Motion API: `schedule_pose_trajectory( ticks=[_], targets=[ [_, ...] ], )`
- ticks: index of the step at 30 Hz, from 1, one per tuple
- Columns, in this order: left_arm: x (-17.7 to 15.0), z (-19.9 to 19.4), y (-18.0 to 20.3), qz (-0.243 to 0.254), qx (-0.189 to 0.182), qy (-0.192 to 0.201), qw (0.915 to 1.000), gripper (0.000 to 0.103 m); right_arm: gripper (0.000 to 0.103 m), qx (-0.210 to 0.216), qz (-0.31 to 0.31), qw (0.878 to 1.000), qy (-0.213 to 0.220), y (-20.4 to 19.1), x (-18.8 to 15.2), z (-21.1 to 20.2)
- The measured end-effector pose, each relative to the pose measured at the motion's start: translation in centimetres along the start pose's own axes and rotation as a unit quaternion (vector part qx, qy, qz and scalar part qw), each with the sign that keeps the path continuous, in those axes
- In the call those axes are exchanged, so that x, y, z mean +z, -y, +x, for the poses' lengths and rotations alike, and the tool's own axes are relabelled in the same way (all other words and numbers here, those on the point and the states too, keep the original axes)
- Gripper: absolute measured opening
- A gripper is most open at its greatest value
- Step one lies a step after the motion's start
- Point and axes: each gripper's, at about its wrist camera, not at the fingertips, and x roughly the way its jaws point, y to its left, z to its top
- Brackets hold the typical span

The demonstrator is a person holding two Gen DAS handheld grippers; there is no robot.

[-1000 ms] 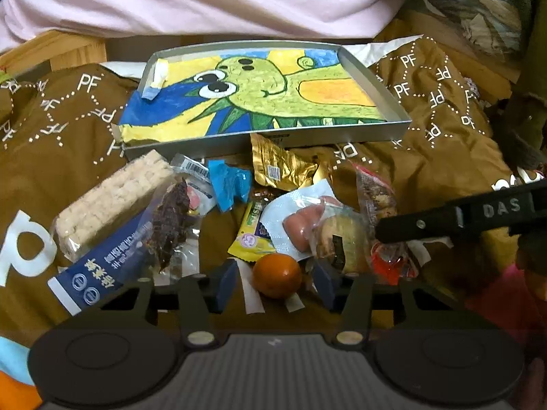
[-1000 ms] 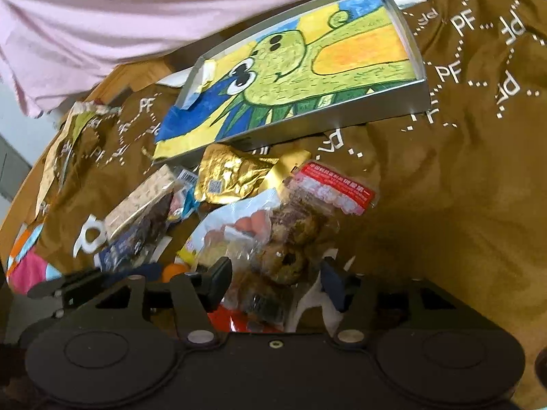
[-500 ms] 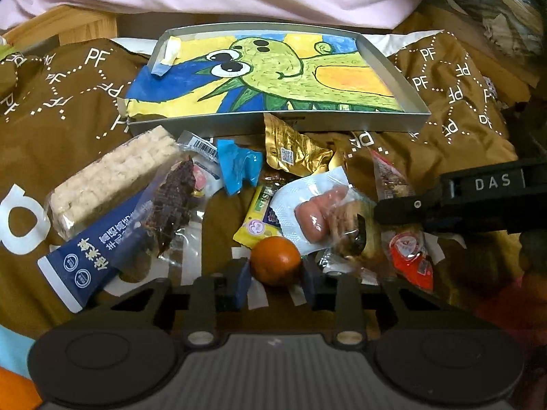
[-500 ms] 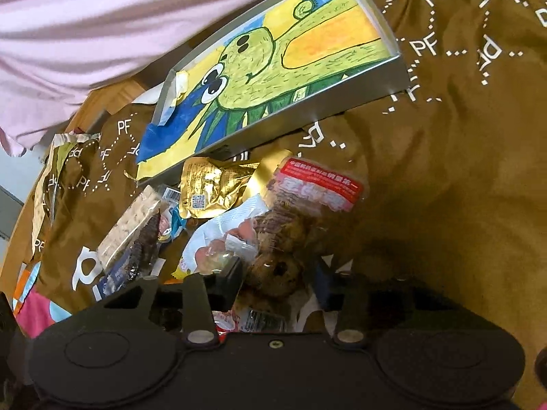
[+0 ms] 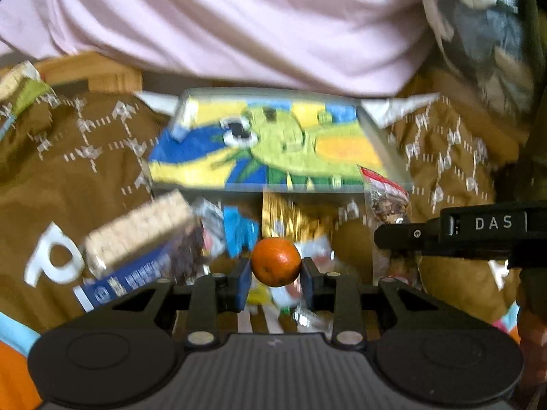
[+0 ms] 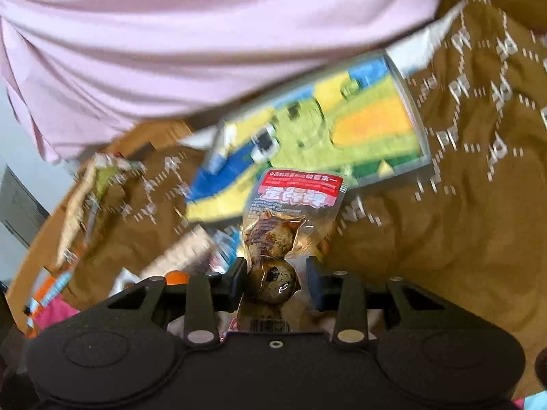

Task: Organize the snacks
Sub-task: 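Grasp the orange ball with the left tool while the right tool grasps the quail-egg pack, then place the orange ball in the tray with the left tool while the right tool places the quail-egg pack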

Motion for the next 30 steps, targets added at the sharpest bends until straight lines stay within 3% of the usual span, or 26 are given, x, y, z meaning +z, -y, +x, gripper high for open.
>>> schedule_pose_trajectory(
  ticks=[8,15,19,22,30],
  targets=[
    [5.3,-1.0,-0.6,-0.017,0.013,0.071,0.9972,0.034,0.040,0.008,-0.091,0.993,0.071,-5.2,5.0,-0.8],
    [10.5,2.5,-2.7,-0.027,0.029,0.136,0.9899,0.034,0.040,0.014,-0.104,0.980,0.170,-5.3,8.6,4.0],
    [12.0,5.8,-4.9,-0.047,0.030,0.153,0.9866,0.034,0.040,-0.003,-0.119,0.980,0.162,-4.7,10.0,8.6],
    [11.8,8.7,-6.5,-0.038,0.042,0.145,0.9879,0.034,0.040,-0.012,-0.135,0.981,0.140,-4.7,10.4,12.1],
    [10.3,14.9,-9.7,-0.038,0.054,0.049,0.9966,0.034,0.040,-0.027,-0.146,0.988,0.051,-4.9,9.1,18.7]
  ],
)
